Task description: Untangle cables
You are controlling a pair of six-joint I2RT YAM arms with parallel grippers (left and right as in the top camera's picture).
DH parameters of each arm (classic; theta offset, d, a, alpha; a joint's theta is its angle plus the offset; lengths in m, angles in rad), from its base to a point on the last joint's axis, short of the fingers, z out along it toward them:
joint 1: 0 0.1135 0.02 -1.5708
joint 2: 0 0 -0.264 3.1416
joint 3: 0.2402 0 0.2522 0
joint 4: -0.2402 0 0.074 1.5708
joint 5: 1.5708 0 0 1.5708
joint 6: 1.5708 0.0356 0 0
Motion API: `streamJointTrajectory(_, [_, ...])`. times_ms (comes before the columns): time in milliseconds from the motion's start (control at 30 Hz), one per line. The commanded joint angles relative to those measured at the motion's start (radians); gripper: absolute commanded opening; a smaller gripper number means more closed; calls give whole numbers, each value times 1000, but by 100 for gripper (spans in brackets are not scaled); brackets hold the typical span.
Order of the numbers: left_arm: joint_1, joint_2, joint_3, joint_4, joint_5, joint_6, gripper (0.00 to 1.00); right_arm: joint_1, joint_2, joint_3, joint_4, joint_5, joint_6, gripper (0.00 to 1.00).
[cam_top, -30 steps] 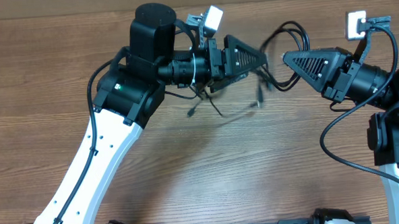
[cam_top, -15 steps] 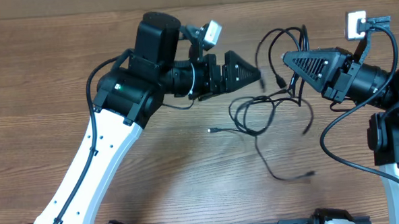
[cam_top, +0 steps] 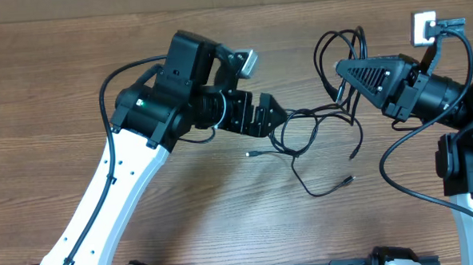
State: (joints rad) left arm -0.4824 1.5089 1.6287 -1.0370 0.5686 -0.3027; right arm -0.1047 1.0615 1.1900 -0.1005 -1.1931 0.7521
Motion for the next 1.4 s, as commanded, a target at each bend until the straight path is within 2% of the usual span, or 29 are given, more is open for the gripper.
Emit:
streamJointTrajectory(0, [5, 8, 10, -32, -235, 78, 100, -2, -11, 9, 29, 5, 34, 4])
streamJointTrajectory(600, [-122, 8, 10, -77, -171, 96, 100, -2, -11, 9, 165, 97, 192, 4])
streamJointTrajectory(833, [-147, 8, 10, -70, -187, 36, 100, -2, -11, 9, 267, 100, 301, 4])
streamJointTrajectory(1133, [-148, 8, 9, -46, -204, 32, 100, -2, -11, 9, 404, 100, 526, 4])
streamJointTrajectory(1300, [-149, 8, 9, 11, -204, -35, 100, -2, -11, 9, 407, 93, 561, 4])
streamJointTrajectory(1367, [-150, 8, 9, 23, -202, -68, 97, -2, -11, 9, 414, 94, 562, 4])
